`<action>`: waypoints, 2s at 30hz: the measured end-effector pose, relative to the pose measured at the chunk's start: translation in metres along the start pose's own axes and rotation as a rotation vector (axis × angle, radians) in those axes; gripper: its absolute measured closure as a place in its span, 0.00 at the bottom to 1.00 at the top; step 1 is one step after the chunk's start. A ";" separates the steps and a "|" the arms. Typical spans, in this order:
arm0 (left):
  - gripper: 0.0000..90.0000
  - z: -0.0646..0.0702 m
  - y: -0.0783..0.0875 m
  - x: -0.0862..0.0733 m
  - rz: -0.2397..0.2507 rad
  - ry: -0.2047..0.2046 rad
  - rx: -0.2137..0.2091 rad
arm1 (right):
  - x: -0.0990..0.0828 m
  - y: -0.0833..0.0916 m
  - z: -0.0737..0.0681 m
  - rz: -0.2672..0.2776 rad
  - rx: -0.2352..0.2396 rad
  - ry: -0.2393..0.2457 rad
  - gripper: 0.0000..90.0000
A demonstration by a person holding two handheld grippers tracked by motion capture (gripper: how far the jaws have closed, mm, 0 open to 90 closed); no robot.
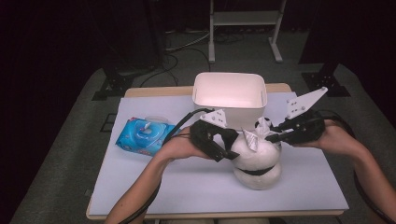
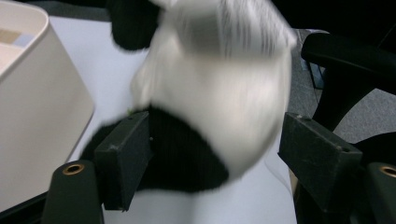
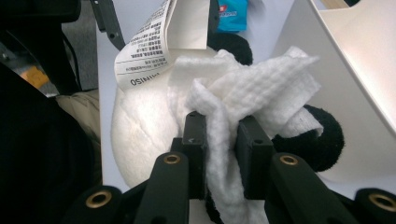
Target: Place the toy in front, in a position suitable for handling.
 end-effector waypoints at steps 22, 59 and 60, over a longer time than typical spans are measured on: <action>0.23 -0.009 -0.044 -0.026 0.009 0.085 -0.073 | -0.010 0.010 -0.010 0.028 0.006 -0.013 0.83; 0.20 0.001 -0.022 -0.009 0.039 0.000 -0.058 | 0.039 -0.013 -0.014 0.120 0.093 0.046 0.83; 0.24 0.001 -0.022 -0.009 0.042 0.001 -0.062 | 0.038 -0.012 -0.014 0.120 0.094 0.052 0.83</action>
Point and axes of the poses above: each handheld gripper's, and its own axes: y roughly backward along the jaws, x roughly out of its top, z roughly to its right, the point moved 8 cm from there along -y, roughly forward along the jaws, and after that the axes turned 15 degrees about y, right-handed, at the moved point
